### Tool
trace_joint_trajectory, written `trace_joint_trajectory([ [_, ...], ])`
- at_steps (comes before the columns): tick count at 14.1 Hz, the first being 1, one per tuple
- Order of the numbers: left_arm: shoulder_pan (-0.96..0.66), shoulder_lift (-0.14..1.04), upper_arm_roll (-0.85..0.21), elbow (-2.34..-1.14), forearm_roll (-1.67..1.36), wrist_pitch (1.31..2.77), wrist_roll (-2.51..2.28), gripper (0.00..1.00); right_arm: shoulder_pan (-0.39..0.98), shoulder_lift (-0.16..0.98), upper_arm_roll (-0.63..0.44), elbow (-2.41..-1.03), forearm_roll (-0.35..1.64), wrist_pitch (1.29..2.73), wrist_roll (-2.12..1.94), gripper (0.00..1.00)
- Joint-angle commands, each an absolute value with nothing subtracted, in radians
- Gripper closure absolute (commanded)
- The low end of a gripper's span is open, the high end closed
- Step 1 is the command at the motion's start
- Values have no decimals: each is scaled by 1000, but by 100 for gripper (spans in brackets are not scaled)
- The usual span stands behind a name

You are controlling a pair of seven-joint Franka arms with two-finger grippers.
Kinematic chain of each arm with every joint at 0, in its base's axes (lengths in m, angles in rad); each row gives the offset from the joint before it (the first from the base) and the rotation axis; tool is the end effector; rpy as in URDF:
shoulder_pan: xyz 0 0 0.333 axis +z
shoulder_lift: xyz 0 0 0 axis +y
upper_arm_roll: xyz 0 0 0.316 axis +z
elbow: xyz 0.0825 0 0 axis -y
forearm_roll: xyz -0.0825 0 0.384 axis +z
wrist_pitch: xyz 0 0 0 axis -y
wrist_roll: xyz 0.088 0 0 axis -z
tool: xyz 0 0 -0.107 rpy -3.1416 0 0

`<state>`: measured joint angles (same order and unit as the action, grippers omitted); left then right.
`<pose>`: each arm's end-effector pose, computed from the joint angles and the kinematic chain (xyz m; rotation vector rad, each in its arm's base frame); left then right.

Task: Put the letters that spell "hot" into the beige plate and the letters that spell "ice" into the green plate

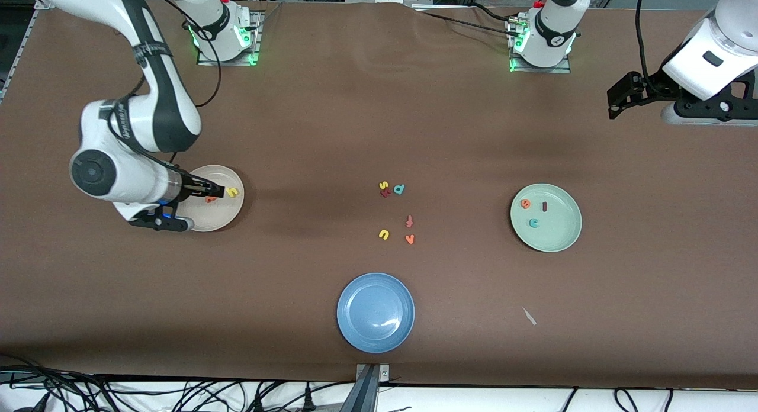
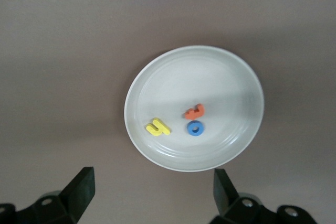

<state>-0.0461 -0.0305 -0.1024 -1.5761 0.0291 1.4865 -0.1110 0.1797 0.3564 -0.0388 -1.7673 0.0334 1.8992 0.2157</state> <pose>0.5307 -0.0769 0.6315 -3.1004 0.0555 0.0847 0.6129 0.0911 0.3452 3.0957 -0.1366 -0.3478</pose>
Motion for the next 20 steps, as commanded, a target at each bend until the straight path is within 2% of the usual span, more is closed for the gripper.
trace_joint_trajectory([
  [1, -51, -20, -110, -1545, 54, 1447, -100, 0, 161, 275, -44, -1793, 11, 1872, 150, 0],
  [4, -51, -20, -110, -1545, 54, 1442, -97, 0, 164, 178, -61, -1841, -3, 1856, 100, 0],
  [13, -41, -20, -104, -1545, 54, 1442, -95, 0, 176, -66, -107, -1830, -54, 1528, 35, 0],
  [16, -32, -20, -92, -1545, 52, 1442, -91, 0, 166, -100, -107, -1829, -54, 1468, 37, 0],
  [20, -26, -20, -98, -1545, 52, 1442, -94, 0, 164, -110, -109, -1827, -57, 1457, 6, 0],
])
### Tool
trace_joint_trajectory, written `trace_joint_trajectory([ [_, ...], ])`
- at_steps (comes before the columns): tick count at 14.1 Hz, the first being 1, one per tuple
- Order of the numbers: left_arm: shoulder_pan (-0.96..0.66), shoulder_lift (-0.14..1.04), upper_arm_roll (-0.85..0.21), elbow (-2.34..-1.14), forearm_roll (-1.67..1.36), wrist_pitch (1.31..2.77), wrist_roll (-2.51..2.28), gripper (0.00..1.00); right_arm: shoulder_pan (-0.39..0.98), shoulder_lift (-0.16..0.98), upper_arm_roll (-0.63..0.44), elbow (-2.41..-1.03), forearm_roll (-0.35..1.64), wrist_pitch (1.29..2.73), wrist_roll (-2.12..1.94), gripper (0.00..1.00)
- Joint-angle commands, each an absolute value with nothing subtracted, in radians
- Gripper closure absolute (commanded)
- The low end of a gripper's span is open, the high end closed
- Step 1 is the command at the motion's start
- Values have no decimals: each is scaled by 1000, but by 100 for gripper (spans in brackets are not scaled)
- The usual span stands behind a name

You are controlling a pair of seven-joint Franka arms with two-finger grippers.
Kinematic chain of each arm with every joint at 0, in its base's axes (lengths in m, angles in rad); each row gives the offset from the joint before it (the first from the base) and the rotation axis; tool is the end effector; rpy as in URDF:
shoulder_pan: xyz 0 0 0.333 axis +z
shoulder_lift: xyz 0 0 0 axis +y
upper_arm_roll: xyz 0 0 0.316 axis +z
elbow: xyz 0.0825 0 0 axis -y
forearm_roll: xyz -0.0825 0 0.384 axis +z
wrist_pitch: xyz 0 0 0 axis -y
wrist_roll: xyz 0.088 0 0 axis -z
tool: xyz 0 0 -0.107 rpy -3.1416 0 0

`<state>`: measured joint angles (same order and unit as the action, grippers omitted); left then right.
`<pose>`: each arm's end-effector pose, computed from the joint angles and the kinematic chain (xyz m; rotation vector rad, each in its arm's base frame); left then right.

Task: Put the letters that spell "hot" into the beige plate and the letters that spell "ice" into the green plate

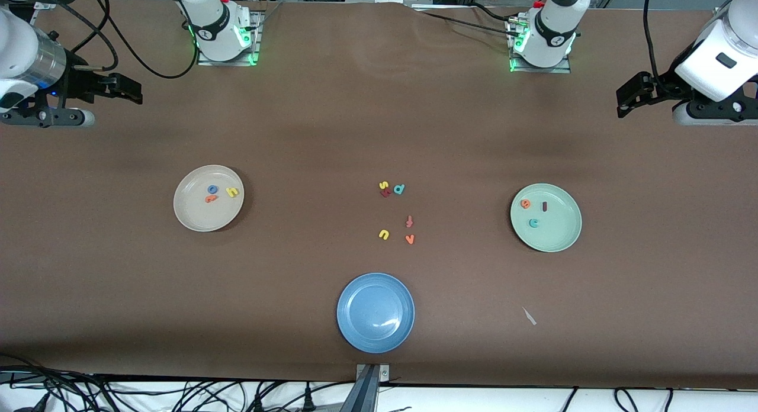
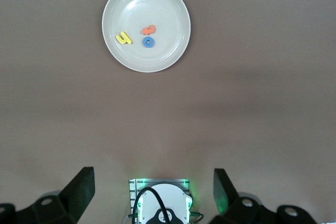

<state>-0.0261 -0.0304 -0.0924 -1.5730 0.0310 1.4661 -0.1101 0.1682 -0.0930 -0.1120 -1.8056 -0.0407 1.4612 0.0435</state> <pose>0.5306 -0.0604 0.6312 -3.0973 0.0096 0.1120 0.5030 0.0215 0.5569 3.0744 0.0233 -0.3865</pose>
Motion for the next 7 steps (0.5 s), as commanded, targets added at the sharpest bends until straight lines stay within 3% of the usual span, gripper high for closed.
trace_joint_trajectory([
  [1, -26, -20, -98, -1545, 52, 1442, -92, 0, 173, -97, -107, -1815, -51, 1457, 11, 0],
  [7, -26, -21, -98, -1545, 52, 1440, -94, 0, 173, -74, -106, -1793, -55, 1434, 8, 0],
])
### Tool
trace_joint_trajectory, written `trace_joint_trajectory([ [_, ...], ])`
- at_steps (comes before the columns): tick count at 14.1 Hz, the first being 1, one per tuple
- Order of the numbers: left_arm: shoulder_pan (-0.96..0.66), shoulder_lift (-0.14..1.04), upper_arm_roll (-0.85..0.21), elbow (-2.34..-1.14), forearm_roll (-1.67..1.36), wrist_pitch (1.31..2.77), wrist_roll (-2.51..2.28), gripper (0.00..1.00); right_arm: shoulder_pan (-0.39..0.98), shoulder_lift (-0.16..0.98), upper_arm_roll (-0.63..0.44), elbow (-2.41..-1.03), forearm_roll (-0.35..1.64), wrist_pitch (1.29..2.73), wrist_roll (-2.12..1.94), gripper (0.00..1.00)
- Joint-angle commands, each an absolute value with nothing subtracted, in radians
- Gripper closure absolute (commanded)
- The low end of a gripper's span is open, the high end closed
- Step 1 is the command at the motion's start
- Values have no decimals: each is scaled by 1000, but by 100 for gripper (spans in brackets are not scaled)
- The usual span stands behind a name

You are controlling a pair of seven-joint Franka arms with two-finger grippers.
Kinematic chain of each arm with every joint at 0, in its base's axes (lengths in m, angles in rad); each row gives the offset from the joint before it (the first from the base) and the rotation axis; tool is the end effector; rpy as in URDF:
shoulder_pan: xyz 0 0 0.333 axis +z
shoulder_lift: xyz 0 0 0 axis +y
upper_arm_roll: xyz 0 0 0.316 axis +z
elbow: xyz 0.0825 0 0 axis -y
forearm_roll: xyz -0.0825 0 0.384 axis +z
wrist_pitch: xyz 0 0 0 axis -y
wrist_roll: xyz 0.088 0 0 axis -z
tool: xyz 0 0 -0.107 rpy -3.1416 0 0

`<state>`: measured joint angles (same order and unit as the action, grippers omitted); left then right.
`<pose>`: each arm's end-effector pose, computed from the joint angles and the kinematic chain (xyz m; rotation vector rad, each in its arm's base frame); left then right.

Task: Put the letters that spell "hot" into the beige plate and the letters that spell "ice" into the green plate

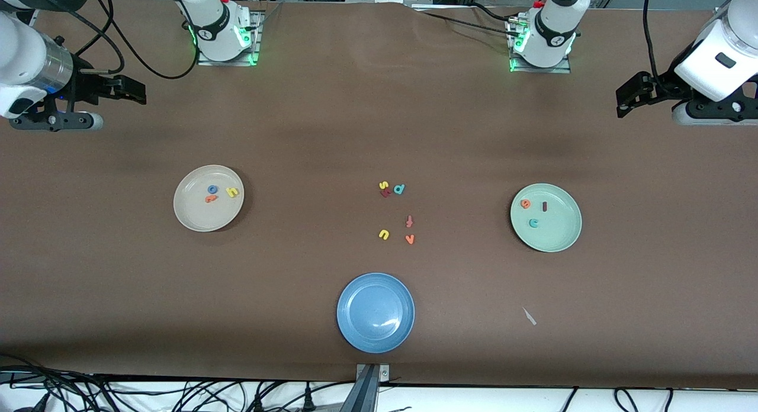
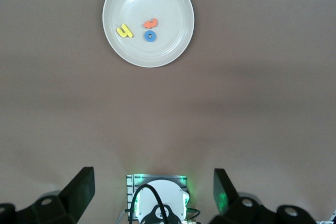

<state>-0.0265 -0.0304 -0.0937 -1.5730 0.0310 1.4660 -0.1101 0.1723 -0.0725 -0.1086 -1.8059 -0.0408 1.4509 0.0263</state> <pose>0.5304 -0.0613 0.6312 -3.0972 0.0122 0.1121 0.5059 0.0260 0.5459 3.0647 0.0608 -0.4338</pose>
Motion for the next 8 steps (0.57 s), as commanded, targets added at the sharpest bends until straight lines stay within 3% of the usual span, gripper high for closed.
trace_joint_trajectory([
  [1, -28, -21, -100, -1543, 52, 1440, -94, 0, 173, -72, -104, -1792, -48, 1437, 15, 0],
  [8, -29, -21, -103, -1543, 46, 1424, -95, 0, 167, -72, -120, -1792, -40, 1443, 8, 0],
])
